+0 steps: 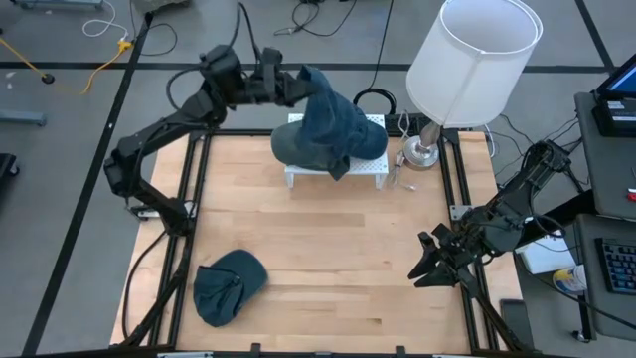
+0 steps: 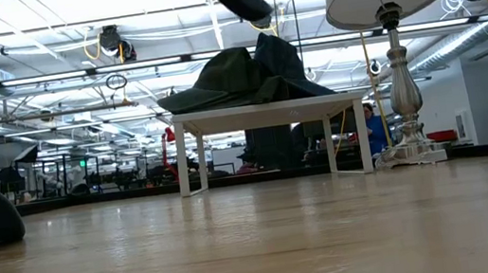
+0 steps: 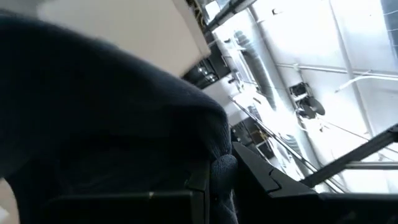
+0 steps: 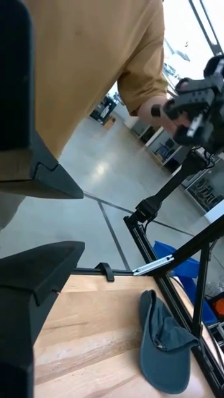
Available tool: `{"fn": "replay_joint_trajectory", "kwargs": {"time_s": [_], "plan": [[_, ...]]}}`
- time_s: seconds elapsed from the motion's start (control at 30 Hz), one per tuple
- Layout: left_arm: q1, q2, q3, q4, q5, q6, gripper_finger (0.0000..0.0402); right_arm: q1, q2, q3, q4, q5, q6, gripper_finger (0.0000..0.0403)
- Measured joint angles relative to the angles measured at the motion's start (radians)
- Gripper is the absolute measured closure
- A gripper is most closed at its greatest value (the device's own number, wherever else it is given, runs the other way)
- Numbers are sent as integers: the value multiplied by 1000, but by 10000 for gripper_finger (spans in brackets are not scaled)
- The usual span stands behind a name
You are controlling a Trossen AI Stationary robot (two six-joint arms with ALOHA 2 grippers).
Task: Pick & Place hat
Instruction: Stack the top blue cap on top of the blue cap on the shelf
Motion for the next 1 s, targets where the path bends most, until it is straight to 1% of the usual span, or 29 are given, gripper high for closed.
{"fn": "replay_joint_trajectory", "kwargs": {"time_s": [0.17, 0.3, 0.43, 0.5, 0.6, 0.77, 0.83, 0.9, 1.0], "plan": [[74, 18, 0, 2, 55, -5, 359, 0, 0, 0, -3, 1, -3, 293], [86, 68, 0, 66, 75, -40, 359, -1, 0, 0, -2, 2, -19, 293], [79, 147, 1, 179, 79, -115, 359, -13, 0, 0, -3, 0, -19, 293], [75, 192, 23, 212, 86, -147, 359, -15, 0, 0, -3, 0, -19, 293], [61, 268, 115, 217, 91, -154, 359, -15, 0, 0, -3, 0, -19, 293], [38, 405, 338, 207, 114, -153, 359, -15, 0, 0, -3, 0, -19, 293], [32, 455, 428, 151, 113, -148, 359, -15, 0, 0, -3, -1, -19, 293], [29, 488, 496, 61, 108, -127, 359, -15, 0, 0, -3, -1, -18, 293], [23, 520, 547, -29, 76, -73, 359, -15, 0, -1, -3, -1, -19, 293]]}}
